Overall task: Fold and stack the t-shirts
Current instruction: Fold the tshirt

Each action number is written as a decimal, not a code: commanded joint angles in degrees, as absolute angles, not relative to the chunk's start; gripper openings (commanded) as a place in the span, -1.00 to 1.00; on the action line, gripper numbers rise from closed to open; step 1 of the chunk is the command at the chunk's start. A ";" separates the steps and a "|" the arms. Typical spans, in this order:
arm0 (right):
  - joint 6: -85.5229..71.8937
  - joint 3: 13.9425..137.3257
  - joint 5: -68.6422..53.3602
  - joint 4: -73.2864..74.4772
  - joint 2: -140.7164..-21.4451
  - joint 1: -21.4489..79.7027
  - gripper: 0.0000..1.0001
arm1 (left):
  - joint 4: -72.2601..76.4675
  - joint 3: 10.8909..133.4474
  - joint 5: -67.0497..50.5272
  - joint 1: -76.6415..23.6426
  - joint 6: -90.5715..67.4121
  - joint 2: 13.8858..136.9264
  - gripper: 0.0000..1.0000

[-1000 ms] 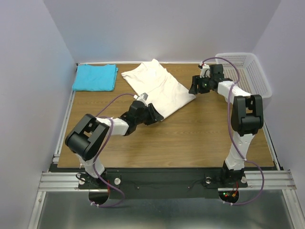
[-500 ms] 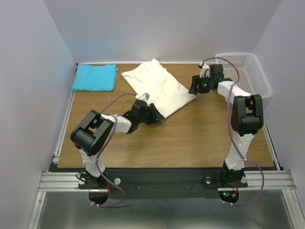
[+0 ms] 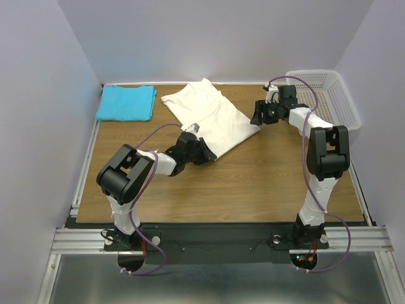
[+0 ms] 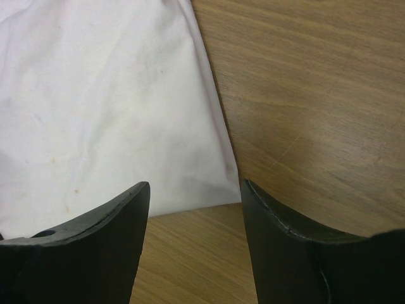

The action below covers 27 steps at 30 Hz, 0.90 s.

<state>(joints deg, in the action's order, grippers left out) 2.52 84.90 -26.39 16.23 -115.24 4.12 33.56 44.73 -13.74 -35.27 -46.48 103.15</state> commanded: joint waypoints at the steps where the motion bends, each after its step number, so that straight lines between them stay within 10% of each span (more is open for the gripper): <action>1: 2.20 85.69 -26.37 14.85 -115.58 3.78 0.29 | 34.98 45.88 -14.68 -35.42 -45.18 102.57 -0.63; 19: 2.64 86.49 -24.52 16.61 -120.41 3.87 0.14 | 35.07 44.39 -17.49 -35.51 -44.74 103.97 -0.80; 27: 4.04 81.13 -24.35 17.31 -115.85 3.69 -0.76 | 35.07 41.40 -19.16 -35.51 -44.82 102.14 -0.80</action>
